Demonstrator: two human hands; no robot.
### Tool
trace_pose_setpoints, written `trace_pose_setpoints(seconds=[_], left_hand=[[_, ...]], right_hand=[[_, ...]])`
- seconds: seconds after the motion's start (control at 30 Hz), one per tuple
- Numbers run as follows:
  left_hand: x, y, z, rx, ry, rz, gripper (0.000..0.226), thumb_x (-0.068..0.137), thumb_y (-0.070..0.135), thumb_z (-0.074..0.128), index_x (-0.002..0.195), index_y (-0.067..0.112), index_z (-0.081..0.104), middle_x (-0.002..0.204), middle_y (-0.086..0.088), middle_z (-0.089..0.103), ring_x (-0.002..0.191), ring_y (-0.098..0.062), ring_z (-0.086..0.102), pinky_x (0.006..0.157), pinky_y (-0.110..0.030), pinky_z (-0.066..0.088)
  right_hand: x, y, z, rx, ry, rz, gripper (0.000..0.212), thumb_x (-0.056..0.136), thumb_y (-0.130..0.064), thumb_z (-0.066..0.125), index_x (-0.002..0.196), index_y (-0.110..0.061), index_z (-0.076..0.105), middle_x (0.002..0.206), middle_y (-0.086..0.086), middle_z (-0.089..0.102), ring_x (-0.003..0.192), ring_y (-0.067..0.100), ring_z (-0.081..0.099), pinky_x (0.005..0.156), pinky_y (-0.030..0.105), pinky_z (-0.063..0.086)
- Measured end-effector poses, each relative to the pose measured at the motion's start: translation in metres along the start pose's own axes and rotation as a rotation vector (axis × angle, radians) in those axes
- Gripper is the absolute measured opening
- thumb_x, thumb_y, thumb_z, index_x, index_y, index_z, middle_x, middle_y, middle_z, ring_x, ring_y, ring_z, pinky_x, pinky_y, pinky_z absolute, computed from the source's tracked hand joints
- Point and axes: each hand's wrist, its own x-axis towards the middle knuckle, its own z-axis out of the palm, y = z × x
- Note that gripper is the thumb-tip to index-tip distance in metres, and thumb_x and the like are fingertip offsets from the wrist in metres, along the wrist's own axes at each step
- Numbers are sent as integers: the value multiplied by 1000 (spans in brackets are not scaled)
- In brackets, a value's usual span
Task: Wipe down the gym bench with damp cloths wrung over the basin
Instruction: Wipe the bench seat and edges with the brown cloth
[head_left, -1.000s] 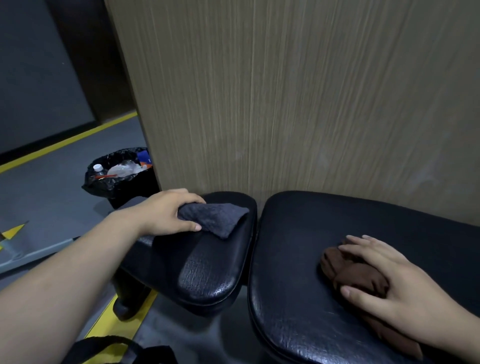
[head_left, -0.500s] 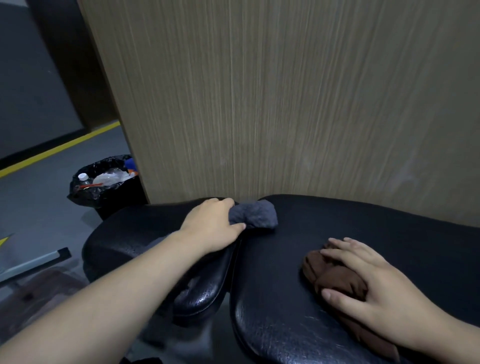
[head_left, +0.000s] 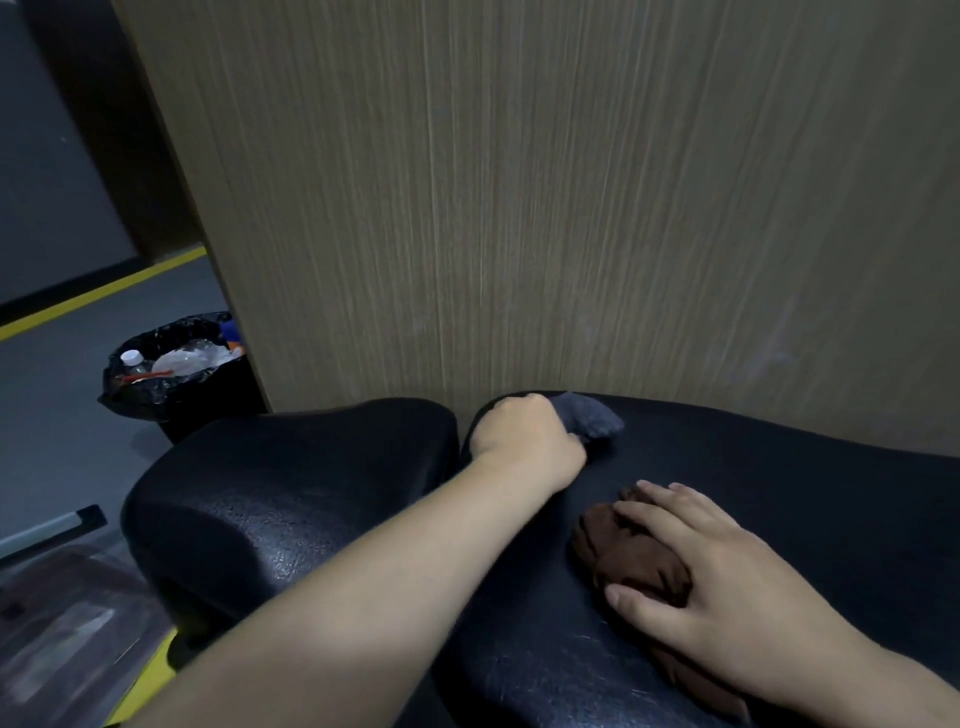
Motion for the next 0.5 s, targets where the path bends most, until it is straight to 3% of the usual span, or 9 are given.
trace_pose_setpoints(seconds=[0.13, 0.23, 0.3, 0.4, 0.5], left_hand=[[5, 42, 15, -131, -134, -114, 69, 92, 44, 56, 144, 7, 30, 135, -18, 38, 120, -37, 48, 89, -43, 50], [-9, 51, 16, -136, -167, -43, 74, 95, 50, 45, 147, 3, 23, 136, -19, 33, 118, -37, 47, 92, -43, 49], [-18, 44, 12, -182, -173, 9, 71, 97, 48, 43, 148, 3, 25, 138, -18, 35, 118, -34, 49, 89, -38, 47], [-32, 22, 5, -337, -145, 88, 54, 96, 41, 49, 139, 9, 42, 134, -11, 47, 105, -21, 51, 77, -29, 43], [-47, -1, 1, -434, -114, 163, 49, 94, 44, 54, 137, 22, 49, 133, -1, 52, 111, -15, 51, 82, -24, 39]], right_hand=[[-10, -3, 0, -15, 72, 139, 92, 65, -82, 42, 149, -49, 22, 160, -22, 10, 151, 9, 1, 119, 29, 22], [-14, 7, 3, 7, 174, 135, 86, 58, -72, 40, 138, -43, 49, 149, -16, 41, 142, 11, 31, 110, 24, 31], [-16, 16, 3, 48, 248, 126, 74, 57, -61, 48, 123, -34, 67, 132, -13, 60, 126, 13, 51, 100, 23, 37], [-16, 25, 1, 116, 338, 105, 49, 59, -39, 72, 107, -28, 76, 112, -13, 70, 109, 15, 63, 94, 23, 44], [-15, 24, -7, 237, 405, 165, 39, 62, -11, 84, 94, -31, 78, 95, -22, 71, 95, 1, 65, 85, 2, 39]])
